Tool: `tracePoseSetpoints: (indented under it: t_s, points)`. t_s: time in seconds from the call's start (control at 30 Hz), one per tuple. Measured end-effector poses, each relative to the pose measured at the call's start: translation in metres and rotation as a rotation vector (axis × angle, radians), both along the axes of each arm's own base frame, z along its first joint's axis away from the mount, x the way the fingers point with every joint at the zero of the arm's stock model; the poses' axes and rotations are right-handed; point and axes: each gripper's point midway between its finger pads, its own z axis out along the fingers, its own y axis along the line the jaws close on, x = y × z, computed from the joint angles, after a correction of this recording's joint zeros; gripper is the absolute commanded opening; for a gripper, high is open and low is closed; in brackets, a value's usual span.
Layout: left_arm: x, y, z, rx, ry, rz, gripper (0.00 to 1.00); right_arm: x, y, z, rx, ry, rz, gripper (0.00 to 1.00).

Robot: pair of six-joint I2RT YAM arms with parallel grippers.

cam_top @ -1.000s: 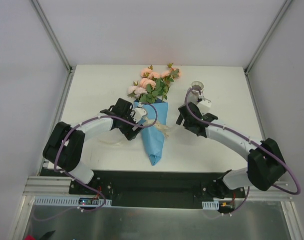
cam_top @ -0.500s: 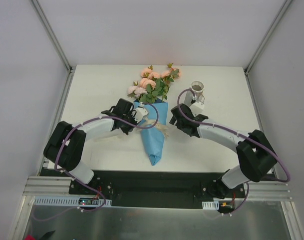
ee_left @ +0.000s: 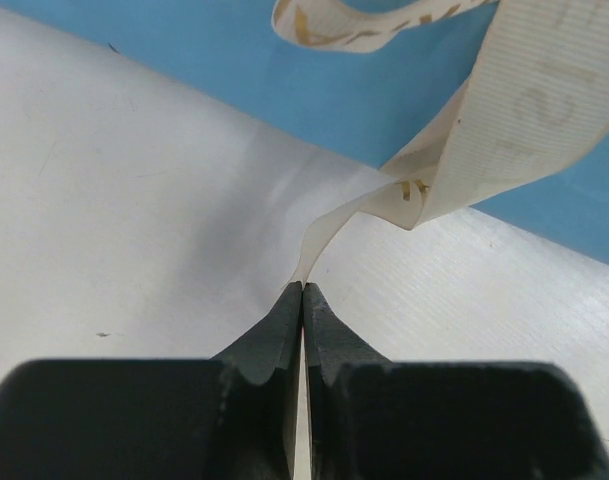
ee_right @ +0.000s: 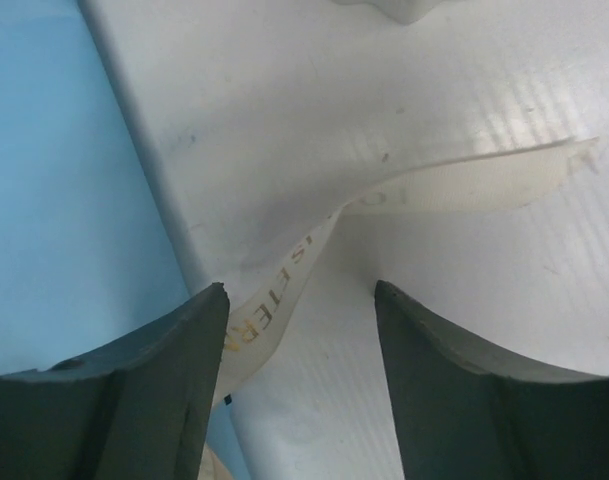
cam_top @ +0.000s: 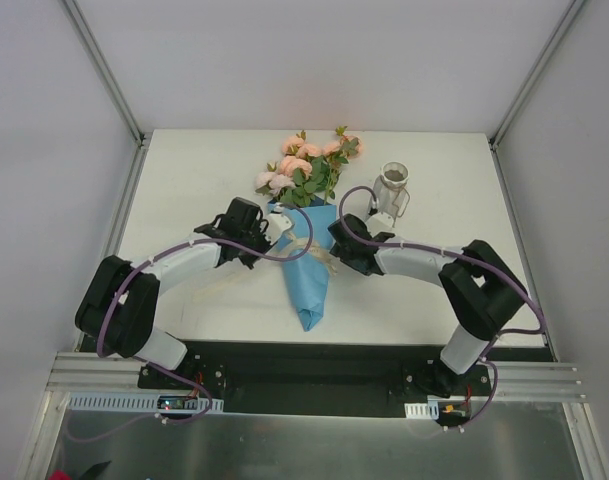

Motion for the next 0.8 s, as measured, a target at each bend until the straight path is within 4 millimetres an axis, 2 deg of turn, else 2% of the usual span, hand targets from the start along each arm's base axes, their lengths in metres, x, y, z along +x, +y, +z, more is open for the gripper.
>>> tracePoseSetpoints:
  t_s: [0.13,0.17,0.23,0.27,0.33,0.5,0.63,0.7,0.8]
  points:
    - [-0.002,0.003,-0.003,0.01,0.004,0.004,0.0,0.006,0.01,-0.001,0.022,-0.01,-0.001,0.41]
    - [-0.003,0.003,-0.003,0.012,0.005,0.005,0.0,0.007,0.012,-0.002,0.027,-0.011,-0.001,0.32]
    - [-0.003,0.005,-0.004,0.017,0.005,0.008,0.0,0.008,0.016,-0.003,0.034,-0.01,0.002,0.23]
    - [-0.004,0.006,-0.005,0.022,0.003,0.011,0.0,0.009,0.018,-0.004,0.035,-0.009,0.001,0.12]
    - [-0.005,0.008,-0.006,0.029,0.003,0.016,0.0,0.009,0.021,-0.005,0.042,-0.005,0.005,0.02]
    - [-0.005,0.013,-0.005,0.043,-0.009,0.028,0.0,0.009,0.023,-0.007,0.04,0.001,0.009,0.01]
    - [0.0,0.02,0.003,0.056,-0.043,0.058,0.0,0.007,0.015,-0.004,0.002,-0.002,0.01,0.01]
    - [0.006,0.027,0.008,0.064,-0.062,0.086,0.0,0.005,0.006,0.006,-0.02,-0.025,0.004,0.01]
    - [0.02,0.045,0.018,0.069,-0.091,0.156,0.0,0.001,-0.013,0.032,-0.038,-0.088,-0.012,0.01]
